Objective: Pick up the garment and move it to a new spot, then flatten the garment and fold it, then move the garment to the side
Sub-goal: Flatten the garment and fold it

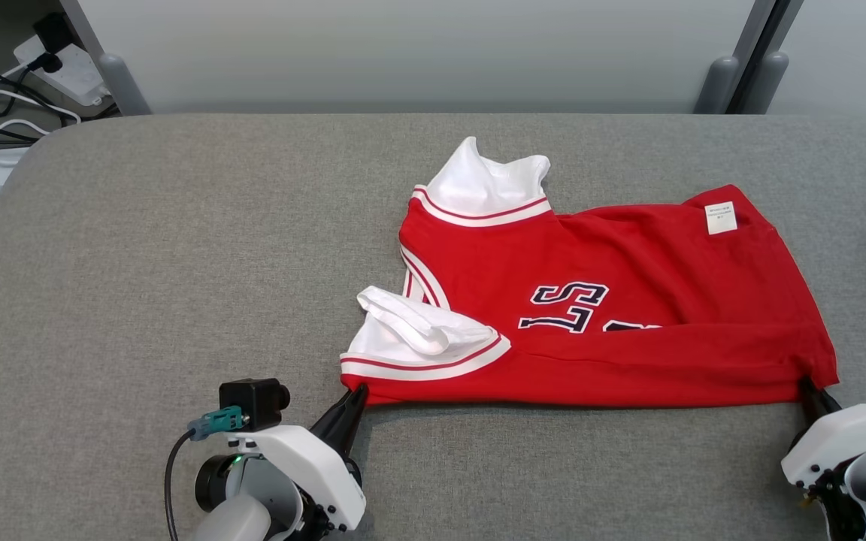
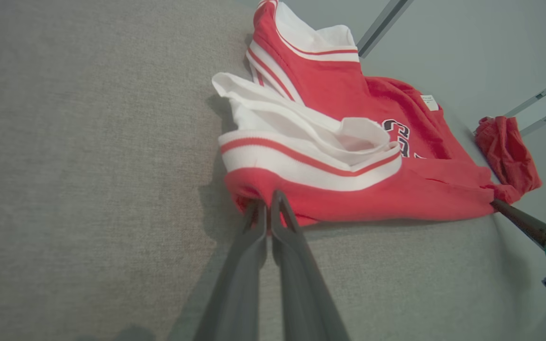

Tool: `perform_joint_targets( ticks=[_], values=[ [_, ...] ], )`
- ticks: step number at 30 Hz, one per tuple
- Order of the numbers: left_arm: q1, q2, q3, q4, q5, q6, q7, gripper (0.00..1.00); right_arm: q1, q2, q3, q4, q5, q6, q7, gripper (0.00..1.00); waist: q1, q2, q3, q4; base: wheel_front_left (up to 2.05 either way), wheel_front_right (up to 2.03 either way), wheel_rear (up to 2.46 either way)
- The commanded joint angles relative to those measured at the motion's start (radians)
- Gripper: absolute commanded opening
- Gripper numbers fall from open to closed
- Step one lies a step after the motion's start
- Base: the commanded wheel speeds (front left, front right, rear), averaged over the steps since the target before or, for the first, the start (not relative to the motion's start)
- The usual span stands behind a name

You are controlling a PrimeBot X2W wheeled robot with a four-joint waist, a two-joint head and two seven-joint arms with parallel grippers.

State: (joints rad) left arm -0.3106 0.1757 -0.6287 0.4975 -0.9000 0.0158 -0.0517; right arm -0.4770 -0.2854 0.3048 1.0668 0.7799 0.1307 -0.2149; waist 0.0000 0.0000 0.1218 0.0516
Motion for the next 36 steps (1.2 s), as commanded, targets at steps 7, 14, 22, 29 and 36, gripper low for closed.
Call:
perform_joint_targets(
  ticks=[7,14,22,29,36],
  values=[
    [0.037,0.042,0.034,-0.07,-0.002,0.017,-0.002,0.0,0.098,-0.047,0.064,-0.066,0.059,0.0,-0.034,0.0,0.0,0.0,-0.03,-0.005,0.0,0.0,0.0],
    [0.157,0.093,0.037,-0.206,-0.043,0.046,0.045,0.0,0.203,-0.08,0.084,-0.133,0.119,0.0,-0.042,0.0,0.0,0.0,-0.064,-0.014,0.0,0.0,0.0],
    [0.28,0.17,0.02,-0.372,-0.065,0.121,0.143,0.0,0.307,-0.116,0.107,-0.197,0.156,0.0,-0.024,0.0,0.0,0.0,-0.093,-0.003,0.0,0.0,0.0],
    [0.326,0.202,0.023,-0.44,-0.071,0.17,0.174,0.0,0.352,-0.118,0.091,-0.236,0.185,0.0,0.02,0.0,0.0,0.0,-0.1,-0.004,0.0,0.0,0.0],
    [0.32,0.202,0.048,-0.441,-0.039,0.22,0.125,1.0,0.356,-0.118,0.06,-0.261,0.179,0.0,0.033,1.0,0.0,0.0,-0.101,-0.013,0.0,0.0,0.0]
  ],
)
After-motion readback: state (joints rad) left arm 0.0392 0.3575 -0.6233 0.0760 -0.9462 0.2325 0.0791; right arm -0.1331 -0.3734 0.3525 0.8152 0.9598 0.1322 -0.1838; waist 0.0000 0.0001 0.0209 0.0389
